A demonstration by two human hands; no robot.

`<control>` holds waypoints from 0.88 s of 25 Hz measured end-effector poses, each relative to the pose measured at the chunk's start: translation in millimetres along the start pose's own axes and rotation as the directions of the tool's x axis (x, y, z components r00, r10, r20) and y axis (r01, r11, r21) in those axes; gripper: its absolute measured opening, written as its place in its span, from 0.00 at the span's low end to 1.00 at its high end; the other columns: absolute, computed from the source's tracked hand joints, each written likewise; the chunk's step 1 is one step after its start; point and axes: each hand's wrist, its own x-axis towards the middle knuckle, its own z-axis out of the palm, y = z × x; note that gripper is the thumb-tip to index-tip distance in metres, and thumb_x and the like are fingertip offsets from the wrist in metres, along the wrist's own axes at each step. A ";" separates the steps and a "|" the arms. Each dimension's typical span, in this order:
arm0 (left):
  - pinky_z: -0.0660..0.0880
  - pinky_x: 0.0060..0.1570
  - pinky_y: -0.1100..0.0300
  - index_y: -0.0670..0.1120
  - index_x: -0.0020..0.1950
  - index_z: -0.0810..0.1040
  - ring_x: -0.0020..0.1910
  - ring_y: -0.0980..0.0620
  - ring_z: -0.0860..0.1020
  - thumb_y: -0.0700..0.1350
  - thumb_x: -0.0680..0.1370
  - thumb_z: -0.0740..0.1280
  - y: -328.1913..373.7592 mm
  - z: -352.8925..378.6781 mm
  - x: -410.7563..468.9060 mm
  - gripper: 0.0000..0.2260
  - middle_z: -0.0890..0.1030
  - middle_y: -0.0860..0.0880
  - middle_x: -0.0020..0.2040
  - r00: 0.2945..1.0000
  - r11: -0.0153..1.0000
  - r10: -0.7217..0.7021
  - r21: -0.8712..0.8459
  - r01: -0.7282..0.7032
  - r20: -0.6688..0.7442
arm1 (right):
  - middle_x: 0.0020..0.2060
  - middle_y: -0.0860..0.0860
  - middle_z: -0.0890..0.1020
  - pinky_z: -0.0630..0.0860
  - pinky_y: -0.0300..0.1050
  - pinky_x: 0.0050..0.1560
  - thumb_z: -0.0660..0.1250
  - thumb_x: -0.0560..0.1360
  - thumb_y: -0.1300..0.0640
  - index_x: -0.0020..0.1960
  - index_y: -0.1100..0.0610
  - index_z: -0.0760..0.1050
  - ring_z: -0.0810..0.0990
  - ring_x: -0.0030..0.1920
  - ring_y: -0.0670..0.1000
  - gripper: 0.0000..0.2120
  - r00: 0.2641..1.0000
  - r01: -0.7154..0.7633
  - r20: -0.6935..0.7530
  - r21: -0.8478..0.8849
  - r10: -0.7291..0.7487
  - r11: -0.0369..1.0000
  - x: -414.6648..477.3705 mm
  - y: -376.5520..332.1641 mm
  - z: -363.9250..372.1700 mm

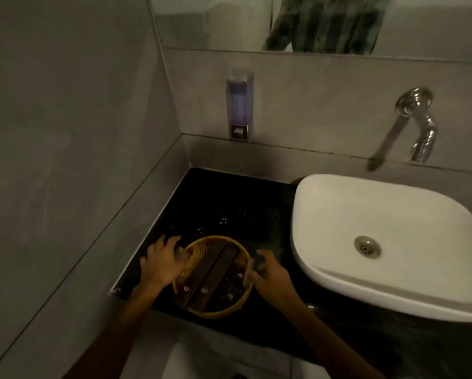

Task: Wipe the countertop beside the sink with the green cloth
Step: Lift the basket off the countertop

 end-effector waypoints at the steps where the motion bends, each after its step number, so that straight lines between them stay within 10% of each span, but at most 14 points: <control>1: 0.67 0.66 0.41 0.52 0.72 0.64 0.69 0.39 0.68 0.57 0.77 0.62 -10.8 1.5 2.3 0.24 0.70 0.40 0.71 0.999 0.995 -0.041 -0.087 0.044 0.032 | 0.45 0.51 0.82 0.79 0.35 0.44 0.66 0.74 0.54 0.65 0.51 0.64 0.82 0.43 0.45 0.21 0.996 -0.069 0.060 0.058 0.065 0.996 2.7 2.2 9.1; 4: 0.73 0.57 0.51 0.49 0.71 0.67 0.61 0.42 0.77 0.53 0.79 0.62 -22.0 8.2 -3.3 0.21 0.80 0.41 0.62 0.996 0.947 -0.055 -0.311 0.075 0.073 | 0.46 0.55 0.83 0.82 0.49 0.46 0.67 0.74 0.58 0.66 0.52 0.66 0.84 0.44 0.51 0.22 0.967 -0.249 0.113 0.254 0.227 0.935 3.9 3.4 16.9; 11: 0.80 0.48 0.53 0.48 0.67 0.73 0.45 0.52 0.81 0.48 0.77 0.67 14.0 33.4 -45.4 0.19 0.81 0.46 0.51 0.985 0.869 0.010 -0.488 0.076 0.171 | 0.37 0.51 0.82 0.78 0.39 0.34 0.71 0.72 0.62 0.57 0.47 0.72 0.83 0.32 0.44 0.18 0.939 -0.301 -0.070 0.310 0.338 0.902 -41.4 34.5 -29.4; 16: 0.75 0.38 0.66 0.50 0.67 0.71 0.44 0.59 0.79 0.43 0.75 0.70 58.5 71.5 -83.0 0.22 0.79 0.49 0.53 0.954 0.865 0.177 -0.500 -0.033 0.243 | 0.42 0.51 0.83 0.80 0.42 0.40 0.70 0.73 0.60 0.60 0.50 0.73 0.83 0.43 0.48 0.17 0.880 -0.351 -0.246 0.243 0.408 0.904 -97.3 74.0 -75.5; 22: 0.81 0.48 0.50 0.51 0.66 0.72 0.47 0.51 0.81 0.45 0.73 0.72 78.4 100.7 -97.3 0.22 0.81 0.45 0.57 0.942 0.901 0.182 -0.430 -0.045 0.282 | 0.42 0.49 0.82 0.81 0.49 0.48 0.69 0.73 0.57 0.59 0.49 0.72 0.81 0.44 0.45 0.15 0.870 -0.378 -0.278 0.152 0.407 0.913 -105.1 97.2 -92.7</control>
